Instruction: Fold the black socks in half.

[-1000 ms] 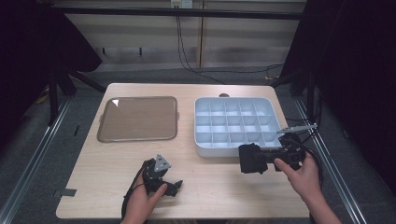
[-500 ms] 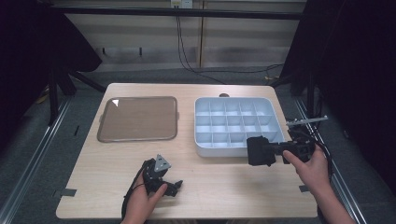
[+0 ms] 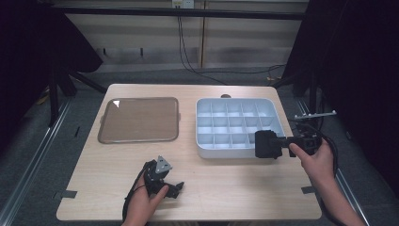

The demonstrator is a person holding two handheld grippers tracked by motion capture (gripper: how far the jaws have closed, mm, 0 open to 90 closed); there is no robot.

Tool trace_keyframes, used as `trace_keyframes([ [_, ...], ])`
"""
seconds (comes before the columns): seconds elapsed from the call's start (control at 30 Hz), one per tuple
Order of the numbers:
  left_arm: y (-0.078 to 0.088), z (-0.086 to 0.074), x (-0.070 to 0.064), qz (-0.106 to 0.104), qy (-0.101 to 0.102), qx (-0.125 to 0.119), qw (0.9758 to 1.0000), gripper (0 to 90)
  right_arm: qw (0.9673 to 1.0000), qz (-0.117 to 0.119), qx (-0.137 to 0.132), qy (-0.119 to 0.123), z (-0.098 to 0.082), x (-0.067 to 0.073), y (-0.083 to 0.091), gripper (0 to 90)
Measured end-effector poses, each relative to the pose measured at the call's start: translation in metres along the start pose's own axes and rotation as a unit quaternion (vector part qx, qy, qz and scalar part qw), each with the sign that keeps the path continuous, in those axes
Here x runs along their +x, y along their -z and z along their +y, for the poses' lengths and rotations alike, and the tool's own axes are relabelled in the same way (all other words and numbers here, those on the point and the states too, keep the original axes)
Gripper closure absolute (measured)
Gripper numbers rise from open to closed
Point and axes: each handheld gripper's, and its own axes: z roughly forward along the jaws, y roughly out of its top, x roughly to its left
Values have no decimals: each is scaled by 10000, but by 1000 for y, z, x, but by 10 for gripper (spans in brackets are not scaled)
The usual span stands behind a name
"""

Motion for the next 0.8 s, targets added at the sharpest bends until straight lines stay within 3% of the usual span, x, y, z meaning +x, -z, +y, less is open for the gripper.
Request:
trace_keyframes([
  [0.8, 0, 0, 0, -1, 0, 0, 10000, 0, 9981, -525, -87, -316, 15, -38, -2, 680],
])
